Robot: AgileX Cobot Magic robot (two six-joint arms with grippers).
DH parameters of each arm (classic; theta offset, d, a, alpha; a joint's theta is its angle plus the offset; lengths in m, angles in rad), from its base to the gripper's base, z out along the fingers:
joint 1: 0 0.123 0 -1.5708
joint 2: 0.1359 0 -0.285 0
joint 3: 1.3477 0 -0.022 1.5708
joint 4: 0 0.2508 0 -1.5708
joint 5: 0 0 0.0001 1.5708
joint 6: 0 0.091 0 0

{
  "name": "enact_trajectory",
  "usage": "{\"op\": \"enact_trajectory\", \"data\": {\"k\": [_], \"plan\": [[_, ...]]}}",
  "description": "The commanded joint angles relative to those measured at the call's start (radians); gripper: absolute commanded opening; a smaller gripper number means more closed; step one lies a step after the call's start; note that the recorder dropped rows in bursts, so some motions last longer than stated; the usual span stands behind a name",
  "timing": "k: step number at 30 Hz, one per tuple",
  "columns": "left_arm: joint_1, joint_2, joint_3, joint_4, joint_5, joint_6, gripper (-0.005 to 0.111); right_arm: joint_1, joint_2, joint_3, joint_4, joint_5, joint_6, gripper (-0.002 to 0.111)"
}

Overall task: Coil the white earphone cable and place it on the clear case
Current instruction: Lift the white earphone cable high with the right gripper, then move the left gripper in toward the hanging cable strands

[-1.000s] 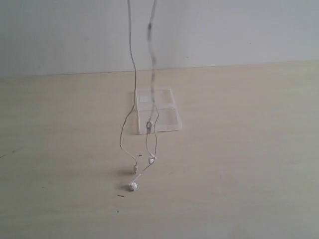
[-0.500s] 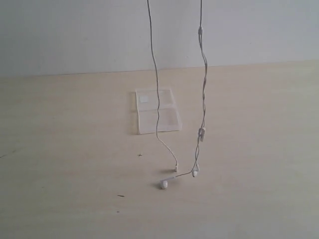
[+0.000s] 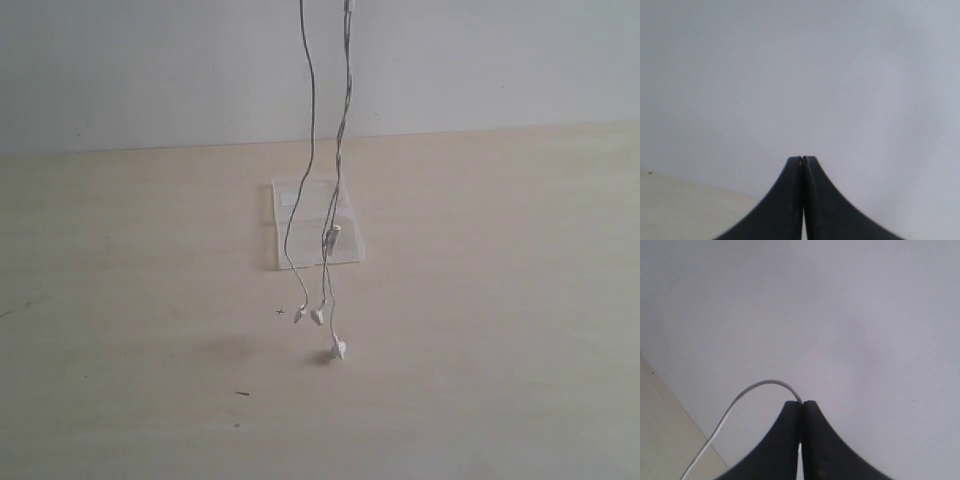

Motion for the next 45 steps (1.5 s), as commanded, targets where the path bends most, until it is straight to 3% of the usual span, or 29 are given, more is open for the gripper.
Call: {"op": "enact_trajectory", "data": {"k": [1,8,11,16,20,24,28,34,37,42,45], "plan": [[0.000,-0.006,-0.001,-0.010,-0.031,-0.015,0.000,0.002,-0.005,-0.010,0.009,0.018,0.019,0.000],[-0.003,-0.006,-0.001,0.049,0.108,-0.341,0.000,0.002,-0.005,-0.010,0.068,0.018,-0.009,0.000],[-0.044,0.026,-0.002,0.064,0.140,-0.345,0.000,0.002,-0.005,-0.010,0.128,0.016,-0.060,0.000],[-0.234,0.113,-0.112,0.276,0.058,-0.324,0.000,0.002,-0.005,-0.010,0.133,0.012,-0.060,0.000],[-0.443,0.251,-0.212,0.581,-0.055,-0.355,0.000,0.002,-0.005,-0.010,0.133,0.012,-0.060,0.000],[-0.572,0.468,-0.261,0.623,-0.074,-0.355,0.000,0.002,-0.005,-0.010,0.140,0.012,-0.059,0.000],[-0.595,0.736,-0.279,0.623,-0.228,-0.341,0.000,0.002,-0.005,-0.010,0.140,0.015,-0.058,0.000],[-0.587,1.095,-0.369,0.623,-0.246,-0.376,0.001,0.002,-0.005,-0.010,0.140,0.034,-0.057,0.000],[-0.587,1.206,-0.425,0.630,-0.306,-0.425,0.013,0.002,-0.005,-0.018,0.140,0.033,-0.057,0.000],[-0.587,1.311,-0.503,0.630,-0.347,-0.507,0.054,0.002,-0.011,-0.027,0.132,0.045,-0.052,0.000],[-0.591,1.345,-0.536,0.632,-0.378,-0.519,0.066,0.002,-0.015,-0.027,0.132,0.047,-0.052,0.000]]}}
